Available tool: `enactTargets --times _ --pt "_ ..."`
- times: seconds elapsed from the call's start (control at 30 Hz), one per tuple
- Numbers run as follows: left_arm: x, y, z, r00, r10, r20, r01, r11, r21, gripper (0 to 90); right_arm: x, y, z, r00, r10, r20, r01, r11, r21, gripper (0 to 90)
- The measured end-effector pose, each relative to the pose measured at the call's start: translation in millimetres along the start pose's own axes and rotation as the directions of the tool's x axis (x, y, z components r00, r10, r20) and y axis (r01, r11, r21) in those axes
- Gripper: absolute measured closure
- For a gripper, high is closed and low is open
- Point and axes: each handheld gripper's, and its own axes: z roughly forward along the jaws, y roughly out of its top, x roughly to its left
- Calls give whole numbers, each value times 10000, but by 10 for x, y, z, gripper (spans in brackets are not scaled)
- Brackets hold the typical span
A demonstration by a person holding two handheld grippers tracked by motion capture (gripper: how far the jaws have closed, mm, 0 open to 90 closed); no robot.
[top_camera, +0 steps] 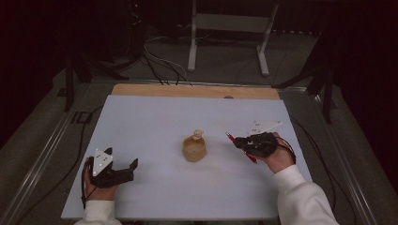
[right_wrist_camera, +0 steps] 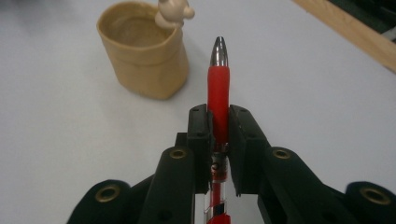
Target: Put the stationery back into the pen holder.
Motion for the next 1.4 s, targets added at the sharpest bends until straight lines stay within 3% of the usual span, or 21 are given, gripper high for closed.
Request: enactTargets --times 0.63,1.07,1.4 --pt "4 -1 3 10000 -51 26 51 10000 5 3 32 190 32 9995 289 113 -277 9948 -985 807" --pt "5 -2 7 10000 -70 32 70 10000 5 3 63 375 50 9990 396 213 -354 9848 -1699 807" --pt "7 -2 9 10000 -58 46 57 10000 25 3 72 469 96 9985 522 155 -481 9795 -1956 807"
